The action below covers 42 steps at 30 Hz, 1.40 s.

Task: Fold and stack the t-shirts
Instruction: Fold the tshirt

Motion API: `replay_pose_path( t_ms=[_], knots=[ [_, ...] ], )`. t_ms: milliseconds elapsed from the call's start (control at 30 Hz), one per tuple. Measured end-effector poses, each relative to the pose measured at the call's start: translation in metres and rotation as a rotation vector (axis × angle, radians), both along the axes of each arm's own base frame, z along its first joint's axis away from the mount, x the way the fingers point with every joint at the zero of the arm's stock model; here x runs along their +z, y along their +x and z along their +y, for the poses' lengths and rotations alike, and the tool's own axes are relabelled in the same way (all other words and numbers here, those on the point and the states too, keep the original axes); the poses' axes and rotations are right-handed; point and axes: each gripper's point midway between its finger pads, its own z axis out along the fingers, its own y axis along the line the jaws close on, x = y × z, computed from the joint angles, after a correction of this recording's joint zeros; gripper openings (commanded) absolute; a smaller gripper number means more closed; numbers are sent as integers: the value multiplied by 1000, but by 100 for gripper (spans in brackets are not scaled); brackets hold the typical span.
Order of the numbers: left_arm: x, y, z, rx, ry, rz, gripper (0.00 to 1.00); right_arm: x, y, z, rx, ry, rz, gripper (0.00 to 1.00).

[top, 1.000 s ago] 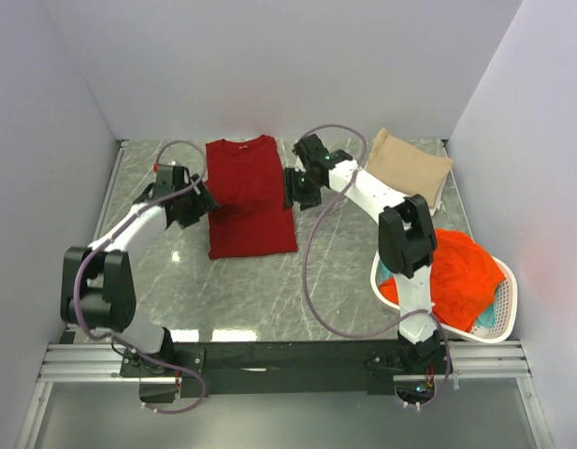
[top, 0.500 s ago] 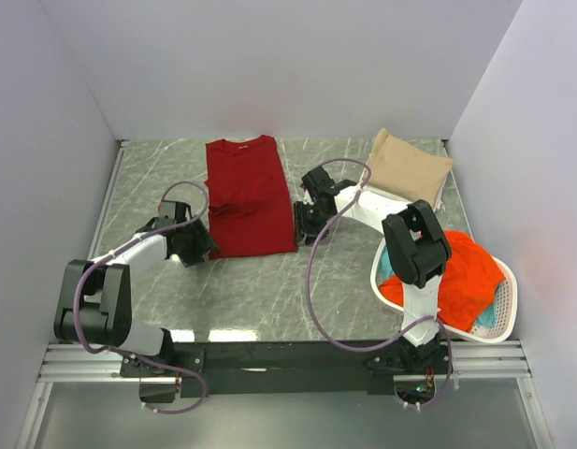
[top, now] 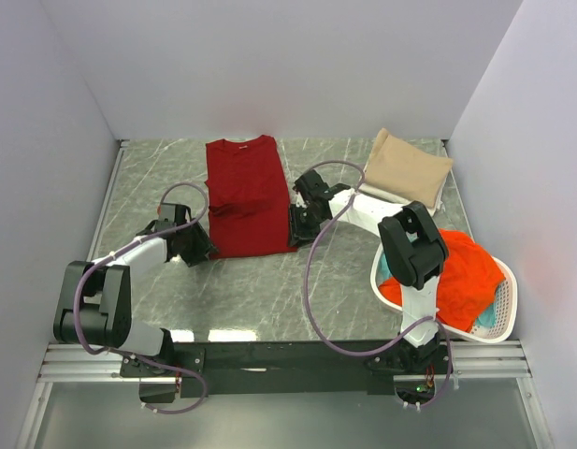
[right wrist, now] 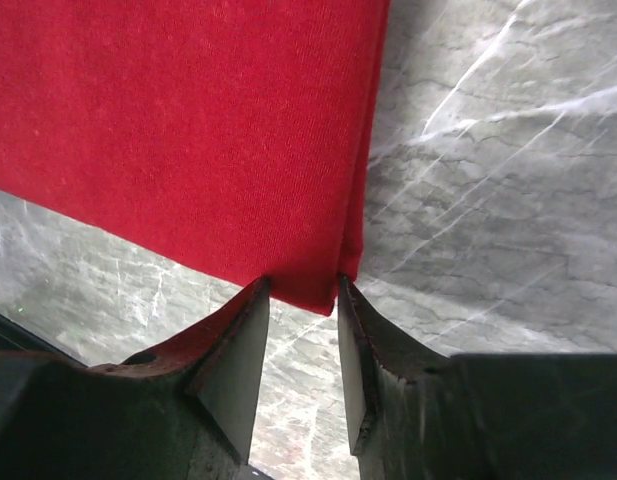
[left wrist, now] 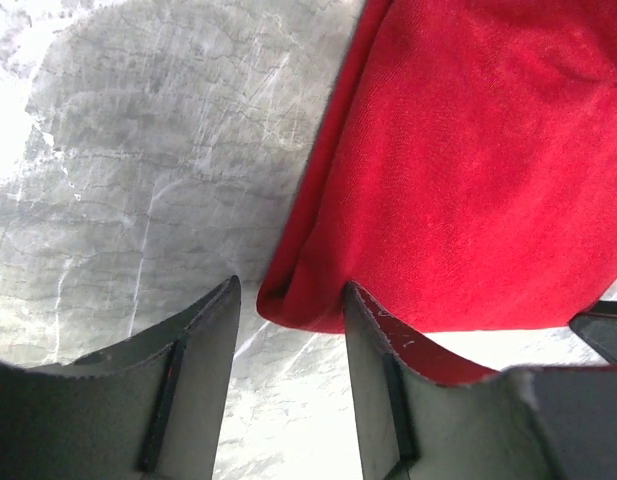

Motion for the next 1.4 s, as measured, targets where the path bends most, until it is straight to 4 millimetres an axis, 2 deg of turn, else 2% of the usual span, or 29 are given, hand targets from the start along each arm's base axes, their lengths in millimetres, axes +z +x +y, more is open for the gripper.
replay_pose_path(
  t_ms=[233, 400, 633, 833, 933, 1233, 1400],
  knots=[
    [-2, 0, -1, 7, -9, -5, 43, -5, -2, 1, -3, -12, 9, 29],
    [-3, 0, -2, 10, -15, -9, 32, -10, -2, -1, -9, -23, 15, 20],
    [-6, -2, -1, 16, -16, -3, 29, -11, -2, -2, -16, -28, 16, 12],
    [-8, -3, 0, 24, -13, -7, 14, -11, -2, -2, -25, -28, 21, 6],
    [-8, -2, -1, 27, -21, -17, 1, -11, -2, -2, -26, -27, 21, 2],
    [-6, -1, -2, 23, -27, -34, 0, -12, -3, -2, -29, -29, 25, 0],
    [15, -4, 0, 27, -25, -79, 1, -10, -5, -4, -31, -34, 27, 0]
  ],
)
